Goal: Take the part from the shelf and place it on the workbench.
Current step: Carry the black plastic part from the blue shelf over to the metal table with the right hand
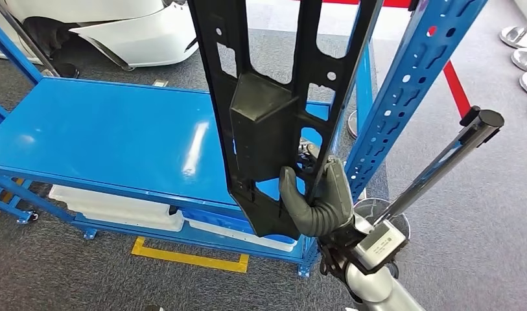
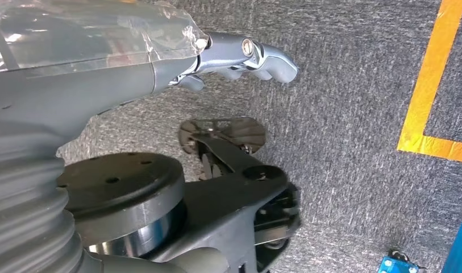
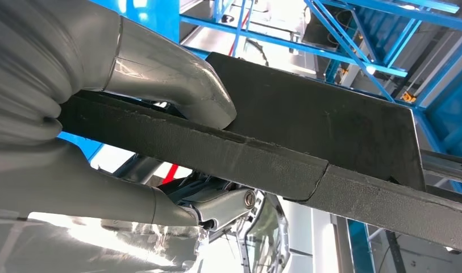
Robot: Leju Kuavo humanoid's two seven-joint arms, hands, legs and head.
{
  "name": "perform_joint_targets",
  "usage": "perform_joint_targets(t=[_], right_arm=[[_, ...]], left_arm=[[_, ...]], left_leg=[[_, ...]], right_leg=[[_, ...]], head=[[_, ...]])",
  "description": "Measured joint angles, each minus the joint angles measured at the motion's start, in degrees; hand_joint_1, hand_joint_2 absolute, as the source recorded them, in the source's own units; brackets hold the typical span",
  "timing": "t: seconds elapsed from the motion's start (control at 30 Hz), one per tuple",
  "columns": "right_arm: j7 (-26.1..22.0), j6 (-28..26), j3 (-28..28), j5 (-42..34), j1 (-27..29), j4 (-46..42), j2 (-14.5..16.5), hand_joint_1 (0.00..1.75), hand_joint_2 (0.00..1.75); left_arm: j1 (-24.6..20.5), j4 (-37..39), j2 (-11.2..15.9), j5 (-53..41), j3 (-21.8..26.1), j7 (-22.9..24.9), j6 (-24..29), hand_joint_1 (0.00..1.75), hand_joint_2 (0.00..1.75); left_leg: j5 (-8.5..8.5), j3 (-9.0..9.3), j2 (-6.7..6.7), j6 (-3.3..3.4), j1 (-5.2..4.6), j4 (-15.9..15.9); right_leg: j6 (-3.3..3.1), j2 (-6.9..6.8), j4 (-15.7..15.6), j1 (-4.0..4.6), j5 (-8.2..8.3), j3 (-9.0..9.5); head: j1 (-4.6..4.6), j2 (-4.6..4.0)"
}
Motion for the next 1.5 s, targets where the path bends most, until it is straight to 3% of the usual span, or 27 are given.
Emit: perform_joint_targets(t=[0.07,0.1,0.2,0.27,0.3,0.37,0.4,0.43,0.47,0.5,0.57,0.63,0.77,1.03,1.5], right_arm=[[0.0,0.1,0.0,0.0,0.0,0.0,0.1,1.75,1.75],[0.0,0.1,0.0,0.0,-0.1,0.0,0.2,1.75,1.75],[0.1,0.1,0.0,0.0,-0.2,0.0,0.3,1.75,1.75],[0.1,0.1,0.0,0.0,-0.2,0.0,0.3,1.75,1.75],[0.2,0.1,-0.1,0.0,-0.2,0.0,0.3,1.75,1.75],[0.2,0.1,-0.2,0.0,-0.1,0.0,0.3,1.75,1.75],[0.2,0.1,-0.2,0.0,0.0,0.0,0.3,1.75,1.75],[0.3,0.1,-0.3,0.0,0.0,0.0,0.3,1.75,1.75],[0.4,0.1,-0.3,0.1,0.1,0.0,0.3,1.75,1.75],[0.4,0.1,-0.4,0.1,0.1,0.0,0.3,1.75,1.75],[0.5,0.0,-0.5,0.2,0.1,0.0,0.3,1.75,1.75],[0.6,0.0,-0.6,0.2,0.1,0.0,0.3,1.75,1.75],[0.7,0.0,-0.7,0.2,0.2,0.0,0.3,1.75,1.75],[1.2,-0.1,-0.8,0.2,0.2,0.0,0.3,1.75,1.75],[1.4,-0.3,-0.8,0.2,0.3,0.0,0.2,1.75,1.75]], left_arm=[[0.0,0.0,0.0,0.0,0.0,0.0,0.0,0.0,1.75],[0.0,0.0,0.1,0.0,0.1,0.0,0.0,0.0,1.75],[0.0,0.0,0.1,0.0,0.3,0.0,0.0,0.0,1.75],[0.0,0.0,0.1,-0.1,0.4,0.0,0.0,0.0,1.75],[-0.1,0.0,0.1,-0.2,0.4,0.0,0.0,0.0,1.75],[-0.2,0.0,0.1,-0.3,0.6,0.0,0.0,0.0,1.75],[-0.1,0.0,0.1,-0.4,0.6,-0.1,0.1,0.0,1.75],[-0.1,0.0,0.1,-0.5,0.6,-0.4,0.3,0.0,1.75],[-0.1,0.0,0.1,-0.6,0.6,-0.8,0.4,0.0,1.75],[-0.1,0.0,0.1,-0.7,0.7,-1.4,0.5,0.0,1.75],[-0.2,0.0,0.1,-0.6,0.8,-2.6,0.4,0.0,1.75],[-0.2,0.0,0.1,-0.6,0.9,-3.3,0.3,0.0,1.75],[-0.2,0.0,0.1,-0.6,1.0,-3.7,0.5,0.0,1.75],[-0.2,0.0,0.1,-1.2,1.0,-3.2,0.9,0.0,1.75],[-0.2,0.0,0.1,-2.0,1.0,-3.2,1.2,0.0,1.75]], left_leg=[[3.75,2.98,-0.14,0.78,-0.38,-7.5],[4.58,3.89,-0.21,1.06,-0.55,-10.0],[4.65,4.25,-0.27,1.53,-0.73,-11.6],[4.9,4.5,-0.2,1.95,-0.51,-12.2],[5.01,4.62,-0.16,2.14,-0.38,-12.4],[5.01,4.66,-0.08,2.34,-0.34,-12.5],[4.97,4.67,-0.04,2.4,-0.35,-12.5],[4.9,4.69,0.0,2.42,-0.35,-12.5],[4.84,4.76,0.01,2.39,-0.33,-12.4],[4.72,4.88,0.01,2.3,-0.29,-12.4],[4.43,5.16,-0.01,1.95,-0.25,-12.3],[4.18,5.08,0.0,1.48,-0.31,-12.1],[4.12,4.97,0.13,1.93,-0.33,-11.9],[4.35,5.33,0.12,0.91,-0.19,-12.6],[4.32,5.32,0.09,0.75,-0.43,-12.6]], right_leg=[[0.06,0.19,0.1,0.25,-0.35,0.41],[0.22,0.25,0.2,0.34,-0.47,0.41],[0.83,0.24,0.2,0.32,-0.58,0.19],[1.41,0.11,1.6,0.25,-1.6,-0.25],[1.73,0.05,3.8,0.17,-2.89,-1.21],[2.24,-0.07,11.0,-0.23,-6.24,-4.72],[2.42,-0.09,14.4,-0.43,-7.33,-6.51],[2.54,-0.11,16.1,-0.61,-7.37,-7.58],[2.62,-0.15,15.6,-0.75,-6.31,-7.59],[2.62,-0.21,12.8,-0.85,-4.3,-6.46],[2.39,-0.49,4.8,-0.8,-0.64,-2.9],[2.0,-0.6,0.4,-0.6,0.54,-1.1],[1.98,-0.47,0.0,-0.4,0.55,-1.04],[1.52,-0.48,0.0,-0.18,0.41,-0.99],[1.5,-0.48,0.0,-0.35,0.45,-0.89]], head=[[-0.21,0.0],[-0.23,0.0],[0.0,0.0],[0.26,-0.01],[0.58,-0.01],[1.39,0.0],[1.74,0.0],[2.03,0.0],[2.33,0.0],[2.65,0.0],[3.29,0.01],[3.58,0.0],[2.76,0.0],[1.9,0.0],[2.13,0.01]])
